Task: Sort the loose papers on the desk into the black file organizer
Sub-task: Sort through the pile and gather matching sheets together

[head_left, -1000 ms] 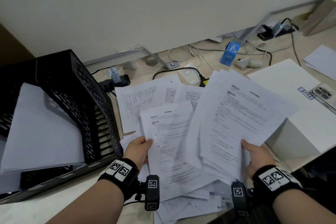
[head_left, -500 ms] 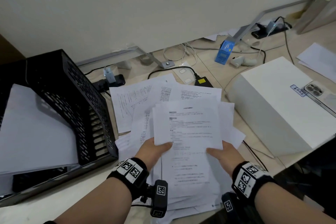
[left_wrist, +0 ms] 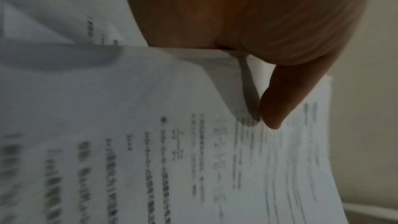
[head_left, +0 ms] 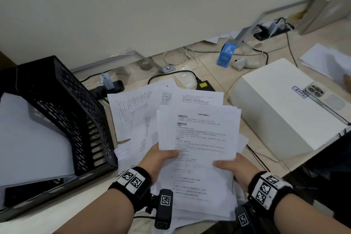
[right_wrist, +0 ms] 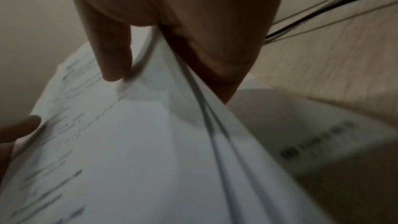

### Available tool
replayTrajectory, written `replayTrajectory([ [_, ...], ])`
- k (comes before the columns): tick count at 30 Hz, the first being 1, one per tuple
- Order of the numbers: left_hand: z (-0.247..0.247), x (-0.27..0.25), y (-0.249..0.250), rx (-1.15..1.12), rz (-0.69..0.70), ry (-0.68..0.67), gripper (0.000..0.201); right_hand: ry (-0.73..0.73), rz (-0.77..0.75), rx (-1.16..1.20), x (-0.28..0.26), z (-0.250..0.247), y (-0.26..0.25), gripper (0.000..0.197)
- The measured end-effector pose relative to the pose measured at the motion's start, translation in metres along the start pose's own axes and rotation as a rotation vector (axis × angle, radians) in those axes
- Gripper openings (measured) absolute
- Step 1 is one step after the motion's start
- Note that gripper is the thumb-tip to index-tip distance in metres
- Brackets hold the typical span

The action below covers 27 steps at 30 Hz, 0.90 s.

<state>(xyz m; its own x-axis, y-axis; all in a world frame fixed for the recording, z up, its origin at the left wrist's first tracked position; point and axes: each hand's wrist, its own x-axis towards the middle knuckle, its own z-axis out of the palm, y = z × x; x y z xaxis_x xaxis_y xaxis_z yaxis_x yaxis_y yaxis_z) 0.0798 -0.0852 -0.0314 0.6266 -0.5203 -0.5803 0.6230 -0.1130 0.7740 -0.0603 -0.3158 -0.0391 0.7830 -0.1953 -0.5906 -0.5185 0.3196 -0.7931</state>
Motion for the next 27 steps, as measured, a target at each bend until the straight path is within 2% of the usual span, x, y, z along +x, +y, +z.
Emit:
replayTrajectory([
  [3,0.014,-0.002,-0.005,0.147,-0.046,-0.080,0.049,0.038,0.028,-0.077,-0.001,-0.005,0.009,0.049],
  [6,0.021,-0.004,-0.009,0.275,-0.045,-0.089,0.044,0.183,0.010,-0.130,-0.005,-0.011,0.012,0.031],
  [8,0.023,-0.005,-0.009,0.334,-0.011,-0.090,0.037,0.259,-0.038,-0.089,-0.006,-0.018,0.011,0.043],
  [10,0.023,-0.007,-0.005,0.335,0.011,-0.113,0.035,0.295,-0.106,-0.047,-0.004,-0.025,0.009,0.065],
  [13,0.022,-0.009,0.000,0.241,0.030,-0.080,0.042,0.202,-0.105,0.061,-0.004,-0.032,0.004,0.082],
  [15,0.018,-0.004,-0.001,0.152,0.033,-0.007,0.049,0.090,-0.056,0.113,-0.008,-0.028,-0.001,0.076],
  [17,0.018,0.001,-0.002,0.072,0.010,0.038,0.053,0.012,0.001,0.052,-0.012,-0.023,-0.004,0.060],
  [19,0.019,0.003,-0.001,0.079,-0.026,0.042,0.047,0.009,0.029,-0.052,-0.010,-0.020,0.001,0.043],
  [20,0.020,0.004,0.001,0.114,-0.030,0.046,0.041,0.059,0.029,-0.094,-0.007,-0.020,0.003,0.034],
  [21,0.019,0.005,0.002,0.187,-0.018,0.091,0.034,0.147,0.032,-0.123,-0.004,-0.021,0.006,0.025],
  [23,0.011,0.010,0.002,0.429,0.029,0.317,0.026,0.347,0.041,-0.163,0.001,-0.025,0.012,0.019],
  [25,-0.003,0.015,0.002,0.652,0.051,0.547,0.031,0.466,0.047,-0.201,0.003,-0.030,0.012,0.017],
  [27,-0.018,0.018,0.001,0.725,0.027,0.599,0.043,0.495,0.046,-0.208,0.002,-0.032,0.011,0.016],
])
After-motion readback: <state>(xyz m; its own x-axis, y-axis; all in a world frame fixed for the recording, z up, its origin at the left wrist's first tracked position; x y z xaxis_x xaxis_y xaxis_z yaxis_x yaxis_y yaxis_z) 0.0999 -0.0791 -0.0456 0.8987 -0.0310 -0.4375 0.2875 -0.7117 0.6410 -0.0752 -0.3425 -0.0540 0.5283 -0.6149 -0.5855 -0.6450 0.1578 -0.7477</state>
